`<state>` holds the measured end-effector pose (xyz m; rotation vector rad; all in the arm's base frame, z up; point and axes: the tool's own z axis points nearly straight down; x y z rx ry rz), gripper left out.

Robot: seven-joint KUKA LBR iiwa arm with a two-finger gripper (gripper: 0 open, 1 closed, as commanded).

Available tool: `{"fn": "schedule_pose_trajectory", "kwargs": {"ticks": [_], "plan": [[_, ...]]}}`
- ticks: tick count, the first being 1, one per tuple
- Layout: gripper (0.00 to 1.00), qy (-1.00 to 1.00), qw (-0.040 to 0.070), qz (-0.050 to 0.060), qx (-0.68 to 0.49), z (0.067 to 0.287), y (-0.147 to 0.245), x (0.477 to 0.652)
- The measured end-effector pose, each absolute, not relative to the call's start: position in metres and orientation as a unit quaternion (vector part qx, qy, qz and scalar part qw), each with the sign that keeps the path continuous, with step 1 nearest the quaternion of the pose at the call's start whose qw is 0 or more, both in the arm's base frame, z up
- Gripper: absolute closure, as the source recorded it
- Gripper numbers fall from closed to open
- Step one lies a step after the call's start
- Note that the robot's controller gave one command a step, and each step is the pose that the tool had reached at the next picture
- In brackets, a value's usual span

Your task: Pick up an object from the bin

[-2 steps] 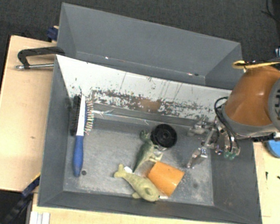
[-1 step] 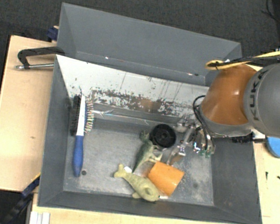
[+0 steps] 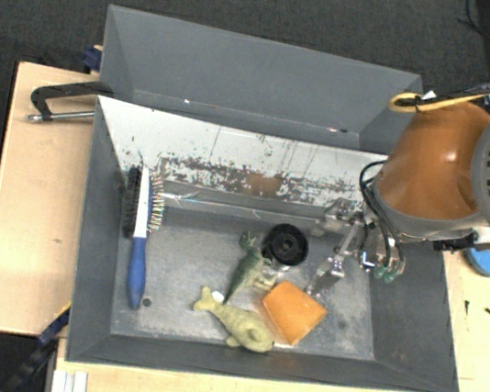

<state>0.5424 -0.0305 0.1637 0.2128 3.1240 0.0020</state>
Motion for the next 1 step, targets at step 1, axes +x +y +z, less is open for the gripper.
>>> {"fn": "schedule_pose_trajectory", "kwargs": {"ticks": [1], "plan": [[0.00,0.992,0.007,0.001,0.128,0.0895,0.0218,0.5738]]}}
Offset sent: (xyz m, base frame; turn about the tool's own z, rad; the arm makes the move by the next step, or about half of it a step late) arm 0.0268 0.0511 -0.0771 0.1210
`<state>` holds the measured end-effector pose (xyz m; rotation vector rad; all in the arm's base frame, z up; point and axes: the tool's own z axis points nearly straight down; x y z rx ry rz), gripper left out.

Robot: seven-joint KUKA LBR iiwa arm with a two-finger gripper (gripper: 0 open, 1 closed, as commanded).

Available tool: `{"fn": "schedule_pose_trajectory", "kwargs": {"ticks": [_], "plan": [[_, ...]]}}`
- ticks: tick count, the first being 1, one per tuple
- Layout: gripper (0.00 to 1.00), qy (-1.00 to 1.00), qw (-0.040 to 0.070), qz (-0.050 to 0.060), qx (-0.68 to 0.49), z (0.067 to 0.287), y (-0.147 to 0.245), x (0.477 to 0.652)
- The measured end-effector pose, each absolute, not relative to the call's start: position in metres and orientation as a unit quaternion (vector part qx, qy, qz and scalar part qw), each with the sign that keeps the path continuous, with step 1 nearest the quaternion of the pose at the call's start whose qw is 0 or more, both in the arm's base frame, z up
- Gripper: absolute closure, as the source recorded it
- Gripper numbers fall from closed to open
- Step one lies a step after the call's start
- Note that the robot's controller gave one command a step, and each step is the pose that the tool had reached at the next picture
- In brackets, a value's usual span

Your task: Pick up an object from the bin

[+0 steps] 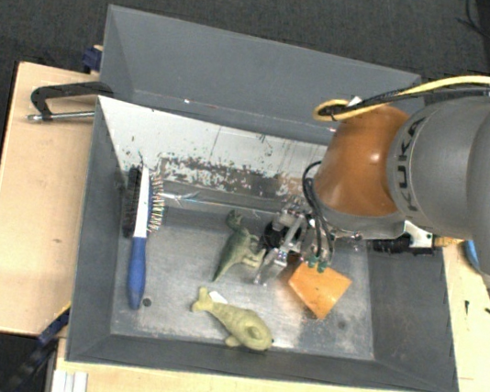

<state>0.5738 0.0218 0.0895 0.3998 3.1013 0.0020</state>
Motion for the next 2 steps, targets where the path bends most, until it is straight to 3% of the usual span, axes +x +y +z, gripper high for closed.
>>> {"fn": "schedule_pose_trajectory", "kwargs": {"ticks": [1,2], "plan": [[1.00,0.992,0.007,0.001,0.128,0.093,0.020,0.574],[1.00,0.993,0.005,0.001,0.121,0.132,0.034,0.576]]}}
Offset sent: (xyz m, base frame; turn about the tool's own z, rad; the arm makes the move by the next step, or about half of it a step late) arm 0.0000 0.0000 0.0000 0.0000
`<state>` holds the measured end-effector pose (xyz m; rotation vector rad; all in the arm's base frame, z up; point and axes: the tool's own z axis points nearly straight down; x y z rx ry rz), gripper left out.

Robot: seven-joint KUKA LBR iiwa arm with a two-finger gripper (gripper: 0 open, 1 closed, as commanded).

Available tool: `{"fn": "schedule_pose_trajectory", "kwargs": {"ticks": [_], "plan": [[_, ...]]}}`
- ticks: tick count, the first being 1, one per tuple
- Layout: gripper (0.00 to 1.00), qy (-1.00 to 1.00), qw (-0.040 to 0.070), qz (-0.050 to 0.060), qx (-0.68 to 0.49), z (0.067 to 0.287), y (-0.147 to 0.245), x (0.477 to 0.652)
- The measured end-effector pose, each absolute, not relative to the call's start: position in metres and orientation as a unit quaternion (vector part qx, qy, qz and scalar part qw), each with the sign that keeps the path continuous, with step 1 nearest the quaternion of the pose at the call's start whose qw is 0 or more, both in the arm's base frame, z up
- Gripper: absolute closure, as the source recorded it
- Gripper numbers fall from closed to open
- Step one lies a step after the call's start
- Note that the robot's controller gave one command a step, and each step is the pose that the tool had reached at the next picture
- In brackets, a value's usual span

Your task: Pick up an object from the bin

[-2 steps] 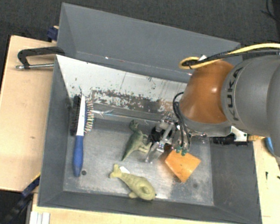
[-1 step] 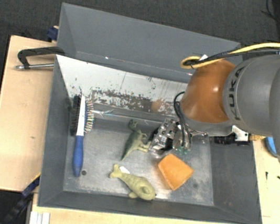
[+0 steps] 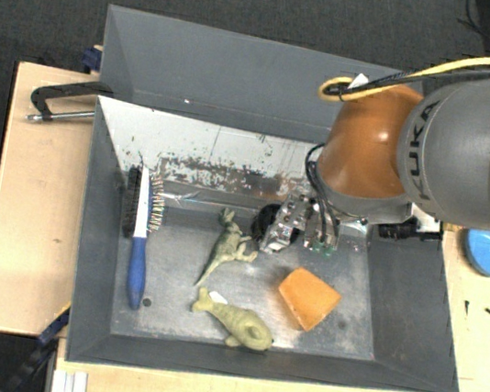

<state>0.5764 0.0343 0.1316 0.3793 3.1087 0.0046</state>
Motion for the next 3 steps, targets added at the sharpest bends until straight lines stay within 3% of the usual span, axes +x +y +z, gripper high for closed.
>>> {"fn": "schedule_pose_trajectory", "kwargs": {"ticks": [1,2,3], "plan": [[1.00,0.993,0.005,0.001,0.119,0.099,0.041,0.576],[1.00,0.991,0.005,0.001,0.133,0.092,0.043,0.577],[1.00,0.995,0.017,-0.001,-0.093,0.091,0.051,0.585]]}}
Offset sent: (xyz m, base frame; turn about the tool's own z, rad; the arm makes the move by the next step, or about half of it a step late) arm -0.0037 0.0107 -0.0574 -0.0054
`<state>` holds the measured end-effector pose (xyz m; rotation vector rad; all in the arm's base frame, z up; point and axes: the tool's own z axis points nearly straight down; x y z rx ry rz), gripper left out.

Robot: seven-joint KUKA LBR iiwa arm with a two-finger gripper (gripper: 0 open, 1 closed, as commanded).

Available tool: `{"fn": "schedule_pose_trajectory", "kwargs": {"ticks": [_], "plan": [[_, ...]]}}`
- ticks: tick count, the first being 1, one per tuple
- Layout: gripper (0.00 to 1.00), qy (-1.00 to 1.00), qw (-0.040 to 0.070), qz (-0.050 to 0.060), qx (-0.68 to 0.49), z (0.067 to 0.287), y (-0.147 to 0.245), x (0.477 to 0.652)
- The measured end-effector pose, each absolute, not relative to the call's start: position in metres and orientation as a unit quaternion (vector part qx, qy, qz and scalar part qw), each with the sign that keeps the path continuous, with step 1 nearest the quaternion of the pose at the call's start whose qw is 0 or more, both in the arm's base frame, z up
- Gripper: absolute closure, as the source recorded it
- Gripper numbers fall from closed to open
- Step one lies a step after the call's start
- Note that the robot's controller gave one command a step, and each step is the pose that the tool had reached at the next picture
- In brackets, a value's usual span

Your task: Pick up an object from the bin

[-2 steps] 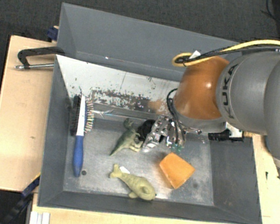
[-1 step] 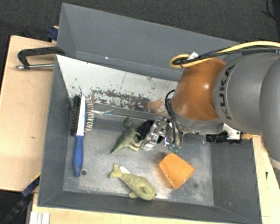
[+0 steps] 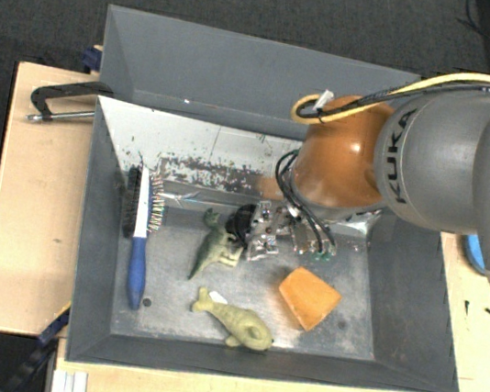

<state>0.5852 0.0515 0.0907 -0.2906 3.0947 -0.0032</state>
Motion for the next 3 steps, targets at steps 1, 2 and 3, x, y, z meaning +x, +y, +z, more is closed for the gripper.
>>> {"fn": "schedule_pose_trajectory", "kwargs": {"ticks": [1,2,3], "plan": [[1.00,0.990,0.004,0.001,-0.140,0.095,0.077,0.579],[1.00,0.997,0.006,0.001,-0.071,0.089,0.084,0.543],[1.00,0.994,0.008,0.000,-0.110,0.215,0.074,0.565]]}}
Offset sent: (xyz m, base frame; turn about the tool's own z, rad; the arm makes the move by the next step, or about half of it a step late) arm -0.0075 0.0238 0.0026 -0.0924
